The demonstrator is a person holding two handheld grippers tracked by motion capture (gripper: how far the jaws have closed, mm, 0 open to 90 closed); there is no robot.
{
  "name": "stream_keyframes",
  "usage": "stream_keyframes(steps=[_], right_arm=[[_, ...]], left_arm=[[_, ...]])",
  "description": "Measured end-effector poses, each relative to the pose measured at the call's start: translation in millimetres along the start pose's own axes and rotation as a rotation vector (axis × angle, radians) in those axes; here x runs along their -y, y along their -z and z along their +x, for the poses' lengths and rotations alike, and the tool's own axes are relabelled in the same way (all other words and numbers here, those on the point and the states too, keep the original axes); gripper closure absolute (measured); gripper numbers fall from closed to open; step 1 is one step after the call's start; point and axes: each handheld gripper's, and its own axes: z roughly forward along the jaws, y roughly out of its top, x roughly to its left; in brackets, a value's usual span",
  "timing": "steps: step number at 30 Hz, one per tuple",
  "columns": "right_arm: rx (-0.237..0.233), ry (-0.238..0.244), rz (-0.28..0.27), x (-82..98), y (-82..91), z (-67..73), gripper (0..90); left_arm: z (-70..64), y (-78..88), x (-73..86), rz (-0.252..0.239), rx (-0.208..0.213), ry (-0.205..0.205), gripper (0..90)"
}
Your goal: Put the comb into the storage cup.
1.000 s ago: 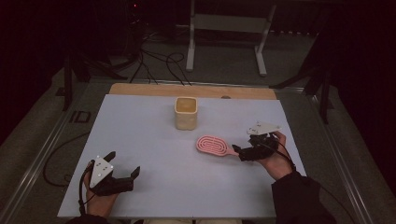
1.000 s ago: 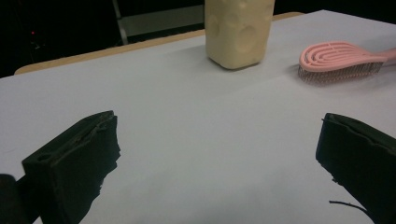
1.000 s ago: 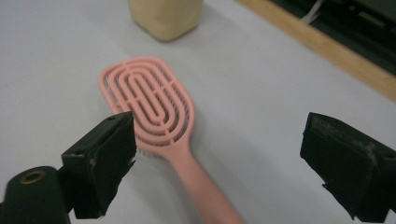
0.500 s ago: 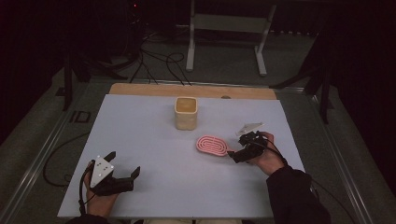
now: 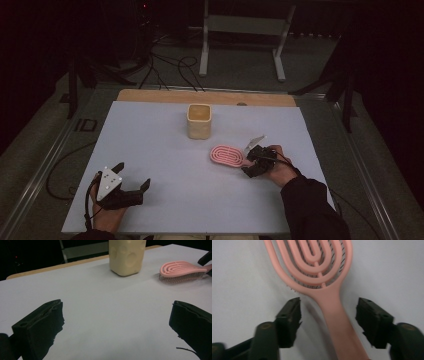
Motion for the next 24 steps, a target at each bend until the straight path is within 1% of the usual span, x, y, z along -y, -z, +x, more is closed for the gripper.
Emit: stream_keyframes(steps=[1, 2, 4, 6, 8, 10, 12, 13, 14, 15, 17, 20, 22, 24], right_arm=[[-0.003, 0.022, 0.015, -1.3, -1.8, 0.9, 46.5], [-0.003, 0.022, 0.015, -1.3, -1.8, 0.9, 46.5], [0.003, 0.034, 0.029, -3.5, -3.3, 1.4, 50.7], [-0.005, 0.035, 0.034, -5.3, -4.1, 0.7, 53.9], [0.003, 0.049, 0.049, -7.1, -5.1, -0.6, 55.7], [-0.008, 0.046, 0.058, -8.8, -6.1, -1.4, 57.3], [-0.010, 0.069, 0.080, -11.2, -7.6, -1.7, 58.5], [-0.010, 0.069, 0.080, -11.2, -7.6, -1.7, 58.5], [-0.008, 0.081, 0.086, -12.4, -8.4, -1.9, 59.0], [-0.009, 0.093, 0.103, -15.3, -9.7, -1.8, 60.0], [-0.023, 0.096, 0.110, -17.3, -10.4, -1.9, 61.6], [-0.046, 0.083, 0.119, -17.8, -11.1, -2.3, 64.4], [-0.067, 0.061, 0.118, -17.4, -11.6, -4.0, 65.3], [-0.076, 0.052, 0.118, -17.2, -12.0, -5.9, 64.6]], left_arm=[[-0.2, -0.2, 0.0, 0.000, 0.001, -0.001, 0.0], [-0.2, -0.2, 0.0, 0.000, 0.001, -0.001, 0.1], [-0.3, -0.2, -0.1, 0.000, 0.001, -0.001, 0.0], [-0.3, 0.0, -0.1, 0.000, 0.001, -0.001, 0.0], [0.0, 0.1, -0.1, 0.000, 0.001, -0.002, 0.0], [0.1, -0.1, 0.0, 0.000, 0.001, 0.000, 0.1], [0.1, -0.2, 0.0, 0.000, 0.003, -0.001, 0.0], [0.1, -0.2, 0.0, 0.000, 0.003, -0.001, 0.1], [0.0, -0.3, 0.0, 0.000, 0.003, -0.001, 0.1], [0.0, -0.2, -0.1, 0.000, 0.003, -0.001, 0.0], [0.2, -0.1, 0.0, -0.001, 0.002, -0.001, 0.0], [0.2, -0.3, 0.0, -0.001, 0.003, -0.001, 0.0], [-0.2, -0.5, -0.1, 0.001, 0.004, -0.003, 0.1], [-0.6, -0.7, -0.1, 0.002, 0.003, -0.004, 0.0]])
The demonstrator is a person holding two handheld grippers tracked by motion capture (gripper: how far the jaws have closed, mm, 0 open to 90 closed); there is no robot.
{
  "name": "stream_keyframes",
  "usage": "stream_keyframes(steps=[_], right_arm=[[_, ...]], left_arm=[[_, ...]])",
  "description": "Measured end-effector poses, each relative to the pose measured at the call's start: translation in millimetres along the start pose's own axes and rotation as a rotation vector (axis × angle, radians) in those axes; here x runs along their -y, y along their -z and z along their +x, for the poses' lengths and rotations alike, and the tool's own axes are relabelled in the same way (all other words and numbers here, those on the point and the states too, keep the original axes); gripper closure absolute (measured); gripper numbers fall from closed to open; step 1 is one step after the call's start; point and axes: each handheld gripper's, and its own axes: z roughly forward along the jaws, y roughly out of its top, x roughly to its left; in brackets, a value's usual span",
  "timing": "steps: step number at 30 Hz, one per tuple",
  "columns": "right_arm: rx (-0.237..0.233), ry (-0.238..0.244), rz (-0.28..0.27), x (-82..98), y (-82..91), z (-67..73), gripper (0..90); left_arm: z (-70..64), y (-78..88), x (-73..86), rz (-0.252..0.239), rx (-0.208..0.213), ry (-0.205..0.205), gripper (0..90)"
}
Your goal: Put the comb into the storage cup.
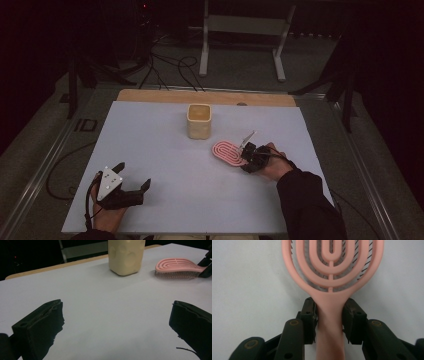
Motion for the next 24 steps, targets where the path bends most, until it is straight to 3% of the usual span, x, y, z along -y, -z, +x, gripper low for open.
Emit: stream_keyframes(steps=[4, 10, 16, 21, 23, 24], right_arm=[[-0.011, -0.019, 0.003, -0.7, -1.0, -2.0, 64.5], [-0.076, -0.085, -0.001, 0.7, -2.5, -10.9, 66.0], [-0.078, -0.080, 0.007, -0.3, -2.6, -10.9, 66.4], [-0.063, -0.059, 0.073, -8.6, -2.4, -7.9, 66.6], [-0.075, -0.054, 0.066, -7.6, -3.1, -10.8, 66.4], [-0.084, -0.080, 0.066, -7.2, -2.6, -11.1, 66.2]], left_arm=[[-0.3, -0.5, 0.0, 0.001, 0.002, -0.003, 0.0], [-1.6, -1.0, -0.2, 0.006, 0.004, -0.007, 0.0], [-0.9, -0.6, -0.1, 0.004, 0.005, -0.005, 0.1], [-0.6, -0.6, 0.0, 0.005, 0.006, -0.005, 0.0], [-0.8, -0.6, -0.1, 0.003, 0.006, -0.005, 0.1], [-0.8, -0.5, -0.1, 0.003, 0.006, -0.005, 0.1]])
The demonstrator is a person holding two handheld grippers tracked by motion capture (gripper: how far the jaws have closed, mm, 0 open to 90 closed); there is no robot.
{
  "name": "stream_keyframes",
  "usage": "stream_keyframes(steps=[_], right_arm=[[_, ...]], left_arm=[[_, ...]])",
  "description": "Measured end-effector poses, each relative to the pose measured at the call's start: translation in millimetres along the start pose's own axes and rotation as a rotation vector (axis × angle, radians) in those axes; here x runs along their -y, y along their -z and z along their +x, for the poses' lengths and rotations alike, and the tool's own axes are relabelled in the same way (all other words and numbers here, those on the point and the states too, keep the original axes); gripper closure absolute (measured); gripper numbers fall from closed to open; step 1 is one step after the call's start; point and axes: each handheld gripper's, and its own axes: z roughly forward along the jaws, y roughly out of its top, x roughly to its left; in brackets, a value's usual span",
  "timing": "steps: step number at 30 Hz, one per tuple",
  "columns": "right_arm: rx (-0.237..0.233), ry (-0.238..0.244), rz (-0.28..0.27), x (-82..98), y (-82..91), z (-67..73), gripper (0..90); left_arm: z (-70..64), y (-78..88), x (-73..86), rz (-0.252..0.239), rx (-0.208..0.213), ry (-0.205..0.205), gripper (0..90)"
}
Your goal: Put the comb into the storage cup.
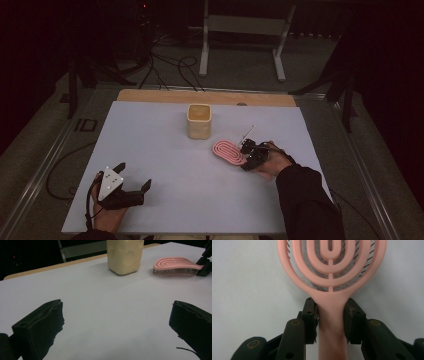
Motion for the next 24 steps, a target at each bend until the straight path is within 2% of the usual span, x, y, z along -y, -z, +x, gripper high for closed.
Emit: stream_keyframes(steps=[3, 9, 18, 24], right_arm=[[-0.021, -0.021, -0.006, 1.0, 0.2, -1.9, 65.8], [-0.027, -0.017, -0.003, 0.5, -0.1, -0.1, 60.8], [-0.001, -0.002, 0.017, -0.1, 0.6, 4.3, 67.5], [0.039, 0.003, 0.032, -2.0, 0.9, 11.0, 69.1]], left_arm=[[0.1, -0.2, 0.1, 0.003, 0.000, -0.002, 0.1], [-0.3, -0.6, 0.2, 0.005, 0.000, -0.002, 0.1], [-0.1, -0.8, 0.4, 0.006, 0.000, -0.002, 0.1], [-0.2, -0.8, 0.4, 0.007, -0.002, -0.004, 0.1]])
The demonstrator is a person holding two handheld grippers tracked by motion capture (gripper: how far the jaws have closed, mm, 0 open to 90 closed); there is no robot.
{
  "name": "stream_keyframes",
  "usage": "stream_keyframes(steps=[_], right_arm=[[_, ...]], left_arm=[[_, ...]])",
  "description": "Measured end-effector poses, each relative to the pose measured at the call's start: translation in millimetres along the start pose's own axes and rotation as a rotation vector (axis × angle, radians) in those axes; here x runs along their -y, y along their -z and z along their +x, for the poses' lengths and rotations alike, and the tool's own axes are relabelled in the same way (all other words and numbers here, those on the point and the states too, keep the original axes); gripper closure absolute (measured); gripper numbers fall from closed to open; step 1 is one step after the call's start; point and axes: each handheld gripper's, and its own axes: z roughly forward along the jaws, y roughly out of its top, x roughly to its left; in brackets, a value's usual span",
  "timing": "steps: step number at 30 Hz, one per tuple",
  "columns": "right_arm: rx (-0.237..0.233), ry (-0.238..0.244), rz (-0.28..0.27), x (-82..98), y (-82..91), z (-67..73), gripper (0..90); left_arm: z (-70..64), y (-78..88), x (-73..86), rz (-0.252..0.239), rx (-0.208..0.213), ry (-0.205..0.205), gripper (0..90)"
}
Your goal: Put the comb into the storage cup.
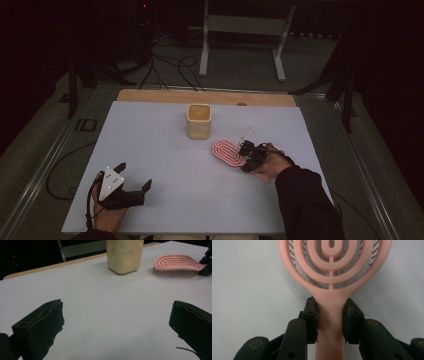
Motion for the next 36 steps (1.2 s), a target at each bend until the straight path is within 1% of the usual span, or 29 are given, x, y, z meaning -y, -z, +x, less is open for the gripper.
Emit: stream_keyframes(steps=[1, 2, 4, 7, 8, 9, 11, 15, 19, 24, 26, 28, 29, 31, 34, 36], right_arm=[[0.006, -0.004, -0.001, 0.2, 0.3, 1.1, 69.2], [0.011, 0.008, -0.006, 1.1, 0.3, 1.1, 69.3], [0.018, -0.005, -0.019, 2.9, 0.5, 2.6, 69.5], [0.026, -0.014, -0.041, 6.9, 1.1, 3.7, 69.7], [0.029, -0.009, -0.050, 8.3, 1.2, 4.2, 69.7], [0.035, -0.019, -0.054, 9.2, 1.6, 6.0, 69.7], [0.034, -0.022, -0.069, 11.8, 2.2, 7.7, 69.8], [0.014, -0.043, -0.104, 17.3, 2.3, 10.4, 69.8], [-0.019, -0.080, -0.154, 22.4, 5.0, 12.4, 69.9], [-0.042, -0.092, -0.223, 28.1, 13.7, 15.2, 69.9], [-0.041, -0.091, -0.257, 29.8, 18.6, 17.1, 69.9], [-0.048, -0.100, -0.291, 31.7, 23.8, 19.0, 69.9], [-0.045, -0.098, -0.305, 32.7, 25.9, 19.9, 69.9], [-0.044, -0.110, -0.328, 34.2, 29.3, 22.7, 69.8], [-0.032, -0.113, -0.369, 38.1, 32.3, 24.9, 69.9], [-0.022, -0.123, -0.391, 41.7, 33.0, 26.5, 69.9]], left_arm=[[0.2, 0.0, 0.0, 0.001, 0.000, 0.000, 0.1], [0.4, 0.0, 0.1, 0.001, -0.001, 0.000, 0.1], [0.4, 0.1, 0.0, 0.001, -0.001, 0.001, 0.0], [0.4, 0.1, 0.1, 0.002, -0.001, -0.001, 0.0], [0.4, 0.0, 0.1, 0.003, -0.002, -0.001, 0.1], [0.4, -0.1, 0.1, 0.003, -0.002, -0.001, 0.1], [0.3, -0.2, 0.1, 0.003, -0.002, -0.002, 0.1], [0.2, -0.2, 0.1, 0.005, -0.002, -0.002, 0.1], [0.1, -0.4, 0.3, 0.006, -0.003, -0.001, 0.1], [-0.3, -0.6, 0.3, 0.007, -0.002, -0.002, 0.1], [-0.4, -0.8, 0.4, 0.006, -0.002, -0.002, 0.1], [-0.4, -1.0, 0.5, 0.008, -0.002, -0.002, 0.1], [-0.5, -1.0, 0.5, 0.009, -0.002, -0.001, 0.1], [-0.5, -1.1, 0.5, 0.011, -0.002, -0.003, 0.1], [-0.6, -1.3, 0.6, 0.012, -0.002, -0.003, 0.1], [-0.7, -1.5, 0.6, 0.013, -0.003, -0.003, 0.1]])
